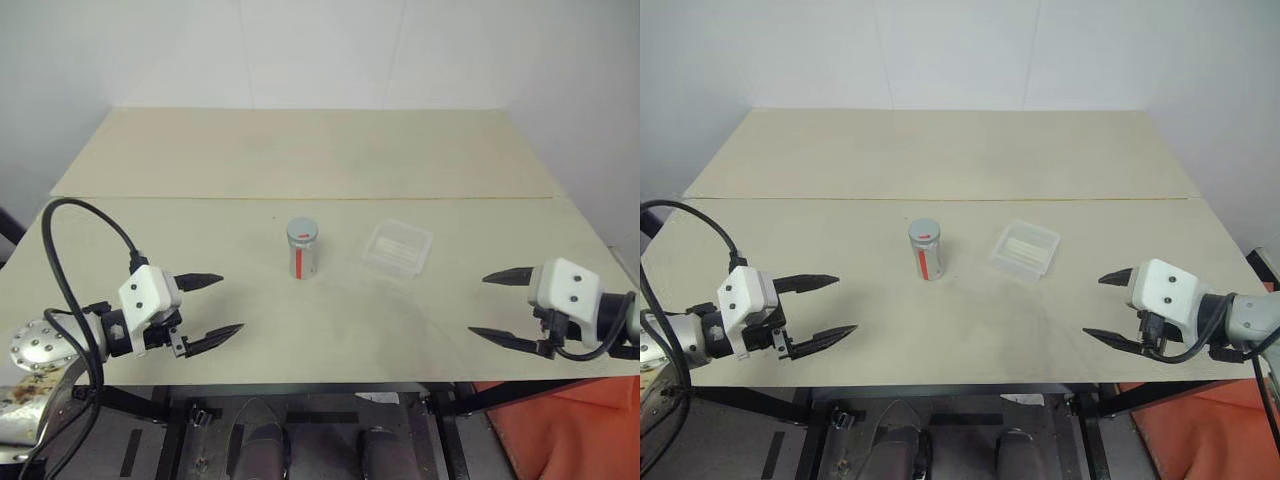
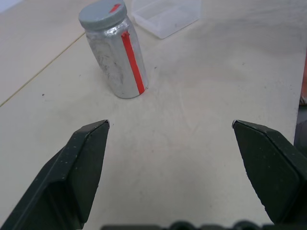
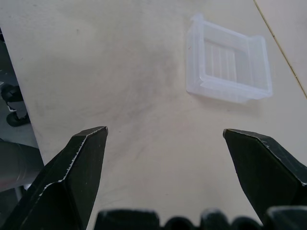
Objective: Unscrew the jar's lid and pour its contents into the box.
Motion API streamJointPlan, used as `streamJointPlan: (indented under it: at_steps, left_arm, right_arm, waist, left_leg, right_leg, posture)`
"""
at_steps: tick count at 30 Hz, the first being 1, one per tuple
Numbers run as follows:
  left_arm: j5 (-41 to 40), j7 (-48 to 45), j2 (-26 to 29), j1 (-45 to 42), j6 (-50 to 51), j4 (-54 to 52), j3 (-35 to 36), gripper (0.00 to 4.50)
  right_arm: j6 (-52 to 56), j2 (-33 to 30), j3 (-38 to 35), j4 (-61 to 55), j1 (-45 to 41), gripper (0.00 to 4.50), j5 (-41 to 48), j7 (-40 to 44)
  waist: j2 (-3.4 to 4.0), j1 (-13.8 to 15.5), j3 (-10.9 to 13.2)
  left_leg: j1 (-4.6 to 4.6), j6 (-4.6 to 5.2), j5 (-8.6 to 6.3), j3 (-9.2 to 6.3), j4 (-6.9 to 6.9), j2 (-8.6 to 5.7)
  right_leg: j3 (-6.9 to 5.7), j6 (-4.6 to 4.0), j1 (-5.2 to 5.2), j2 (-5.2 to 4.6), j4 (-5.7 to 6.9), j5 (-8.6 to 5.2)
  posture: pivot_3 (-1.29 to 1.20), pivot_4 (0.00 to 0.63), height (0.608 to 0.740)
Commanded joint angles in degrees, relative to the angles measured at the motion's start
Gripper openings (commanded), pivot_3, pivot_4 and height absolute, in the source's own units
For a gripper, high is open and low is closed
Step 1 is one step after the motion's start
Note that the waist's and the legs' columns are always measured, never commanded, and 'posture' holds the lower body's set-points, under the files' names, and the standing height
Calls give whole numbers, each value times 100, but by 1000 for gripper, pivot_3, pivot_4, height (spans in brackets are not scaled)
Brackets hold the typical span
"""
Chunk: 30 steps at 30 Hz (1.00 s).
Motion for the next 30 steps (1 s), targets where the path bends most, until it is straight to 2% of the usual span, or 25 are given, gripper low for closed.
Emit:
streamJointPlan:
  at_steps: [1,10,13,16,20,25,30]
  left_arm:
    - [38,-5,23,-68,-139,-29,25,4471]
    - [-16,97,-68,60,-147,-116,82,4471]
    - [22,511,-361,58,-108,-151,108,4471]
    - [510,1230,-904,24,-380,-90,-108,4471]
    - [1374,2307,-2155,-149,-1176,265,-844,4471]
    - [2029,3216,-3327,-434,-1648,697,-1600,4471]
    - [2471,3899,-3924,-908,-1717,1174,-1870,4471]
  right_arm:
    - [-78,-98,-247,-133,-40,4500,50,50]
    - [-170,-170,-134,49,-154,4500,1,156]
    - [-173,-125,-42,115,-281,4500,4,104]
    - [-156,-35,46,133,-396,4500,-1,-1]
    - [-91,158,319,61,-594,4500,9,-211]
    - [93,330,595,-161,-701,4500,4,-478]
    - [303,458,597,-528,-558,4500,72,-690]
  waist:
    - [0,-1,0]
    - [0,0,0]
    - [0,-1,0]
    - [0,2,0]
    - [-4,30,-4]
    - [-8,96,-6]
    - [-9,87,-8]
  left_leg:
    - [0,0,0,1,0,0]
    - [-1,0,0,3,0,0]
    - [-1,0,0,5,0,0]
    - [-1,0,0,3,0,1]
    - [-2,0,0,3,4,-4]
    - [-3,0,0,2,9,-8]
    - [-6,0,0,-2,10,-9]
  right_leg:
    - [1,0,0,1,0,0]
    - [2,0,-1,0,-2,0]
    - [4,0,0,-1,-2,0]
    - [4,0,0,1,-1,1]
    - [9,5,4,-1,-6,9]
    - [9,4,5,0,-6,15]
    - [10,7,4,2,-5,16]
  posture:
    - [0,150,740]
    - [0,150,740]
    - [0,150,740]
    - [0,150,740]
    - [0,150,740]
    - [0,150,740]
    - [0,150,740]
